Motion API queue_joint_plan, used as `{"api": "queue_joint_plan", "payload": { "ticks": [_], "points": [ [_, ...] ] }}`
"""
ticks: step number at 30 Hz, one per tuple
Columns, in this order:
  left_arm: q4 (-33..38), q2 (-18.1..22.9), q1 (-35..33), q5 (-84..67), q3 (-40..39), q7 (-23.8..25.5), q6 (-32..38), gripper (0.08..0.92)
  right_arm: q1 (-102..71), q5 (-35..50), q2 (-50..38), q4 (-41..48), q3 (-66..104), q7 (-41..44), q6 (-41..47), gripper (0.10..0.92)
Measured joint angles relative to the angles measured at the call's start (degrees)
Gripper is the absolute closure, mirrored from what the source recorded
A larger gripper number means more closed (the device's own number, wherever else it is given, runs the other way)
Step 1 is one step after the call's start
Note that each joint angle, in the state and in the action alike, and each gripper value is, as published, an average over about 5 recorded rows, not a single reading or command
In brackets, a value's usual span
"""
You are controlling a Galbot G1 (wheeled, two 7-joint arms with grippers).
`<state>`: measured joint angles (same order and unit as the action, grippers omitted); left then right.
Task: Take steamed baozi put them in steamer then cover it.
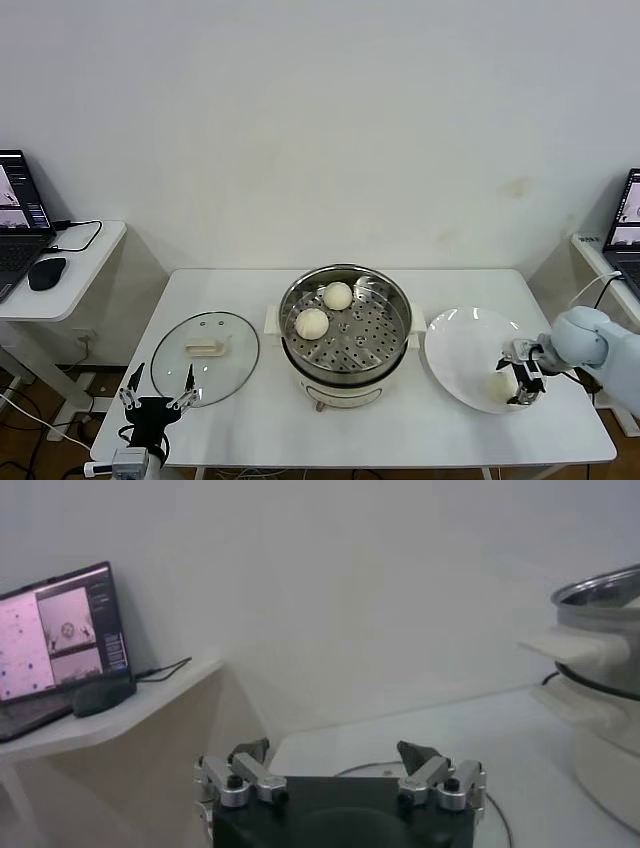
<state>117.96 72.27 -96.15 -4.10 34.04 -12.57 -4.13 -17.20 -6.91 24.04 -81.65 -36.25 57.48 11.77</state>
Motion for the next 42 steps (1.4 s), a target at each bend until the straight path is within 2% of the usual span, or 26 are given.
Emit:
{"api": "queue_joint_plan", "payload": {
  "ticks": [7, 15, 23, 32, 42],
  "points": [
    [-0.03, -0.12, 0.11, -0.02, -0.16, 0.0, -0.04, 0.177, 0.82, 0.73, 0.1, 0.14, -0.17, 0.5, 0.31, 0.444],
    [-0.06, -0.56, 0.25, -0.18, -0.2, 0.04, -0.08, 0.177, 8.36, 3.77, -0.76, -1.04, -4.33, 2.13, 0.92, 0.445],
    [-0.06, -0.96, 0.66, -0.63, -0.49, 0.06, 0.02, 0.177, 25.34, 9.73, 1.06, -0.57, -12.78, 2.93, 1.2, 0.44],
    [-0.06, -0.87, 1.15, -1.01, -0.36, 0.02, 0.07, 0.177, 44.82, 17.26, 8.66, -1.15, -23.42, 2.31, 1.37, 0.438],
    [-0.16, -0.08, 1.41, -0.97, 0.42, -0.08, 0.07, 0.177, 52.85, 23.17, 19.67, -5.82, -32.68, 0.36, -1.62, 0.431]
  ]
}}
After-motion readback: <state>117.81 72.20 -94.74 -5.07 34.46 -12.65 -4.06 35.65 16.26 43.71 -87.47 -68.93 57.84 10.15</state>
